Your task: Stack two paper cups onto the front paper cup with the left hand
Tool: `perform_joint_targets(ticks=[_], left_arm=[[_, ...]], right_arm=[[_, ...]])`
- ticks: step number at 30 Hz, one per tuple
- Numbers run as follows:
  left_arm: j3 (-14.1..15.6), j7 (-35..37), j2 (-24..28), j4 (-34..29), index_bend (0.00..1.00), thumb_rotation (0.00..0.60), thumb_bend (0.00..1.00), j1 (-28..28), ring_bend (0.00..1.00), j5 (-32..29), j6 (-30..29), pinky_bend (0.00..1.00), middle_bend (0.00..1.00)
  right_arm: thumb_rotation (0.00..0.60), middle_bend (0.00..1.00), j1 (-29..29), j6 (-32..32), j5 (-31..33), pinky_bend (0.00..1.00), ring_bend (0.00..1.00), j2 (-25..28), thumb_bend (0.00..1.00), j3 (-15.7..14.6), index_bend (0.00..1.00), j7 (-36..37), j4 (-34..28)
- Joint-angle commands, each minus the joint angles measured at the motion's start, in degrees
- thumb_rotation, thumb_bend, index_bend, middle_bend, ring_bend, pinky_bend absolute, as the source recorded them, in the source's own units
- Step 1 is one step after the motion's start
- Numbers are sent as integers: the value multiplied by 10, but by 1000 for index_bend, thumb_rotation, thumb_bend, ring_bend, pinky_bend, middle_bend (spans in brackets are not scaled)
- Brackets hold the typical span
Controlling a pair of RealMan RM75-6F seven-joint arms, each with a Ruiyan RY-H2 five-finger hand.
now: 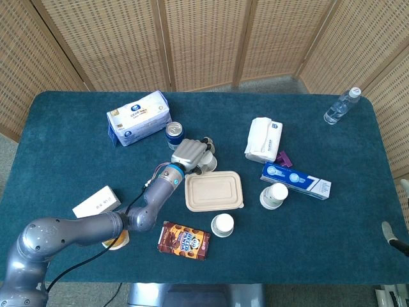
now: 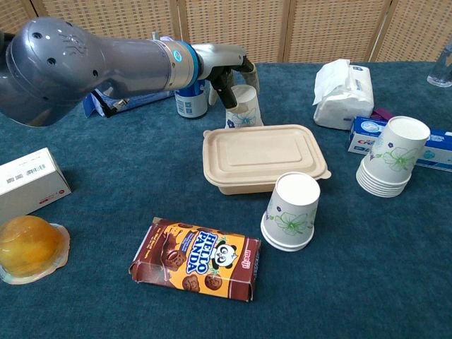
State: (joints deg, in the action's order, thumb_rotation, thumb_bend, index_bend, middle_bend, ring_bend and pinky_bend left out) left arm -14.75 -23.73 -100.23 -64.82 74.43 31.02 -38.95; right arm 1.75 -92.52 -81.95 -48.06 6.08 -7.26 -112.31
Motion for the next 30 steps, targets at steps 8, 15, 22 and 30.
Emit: perform_joint_targets(ticks=[8,15,22,30], left_arm=[[-24,45,103,-139,329,600,448,-38,364,34,-11,548,200],[-34,72,167,-223,329,600,447,-55,364,47,-14,548,199],[-38,90,206,-289,327,600,447,-57,364,64,-7,548,195],[-36,106,218,-331,327,600,446,-36,364,70,16,547,195]], right_arm=[[600,137,-6,12,5,309,5,-4,372,2,0,-1,1],[600,137,-14,19,5,309,5,-9,372,4,0,-7,0],[600,137,-17,23,5,309,9,-11,371,5,0,-10,-2],[600,137,-10,14,4,309,9,-7,370,3,0,-3,-1]])
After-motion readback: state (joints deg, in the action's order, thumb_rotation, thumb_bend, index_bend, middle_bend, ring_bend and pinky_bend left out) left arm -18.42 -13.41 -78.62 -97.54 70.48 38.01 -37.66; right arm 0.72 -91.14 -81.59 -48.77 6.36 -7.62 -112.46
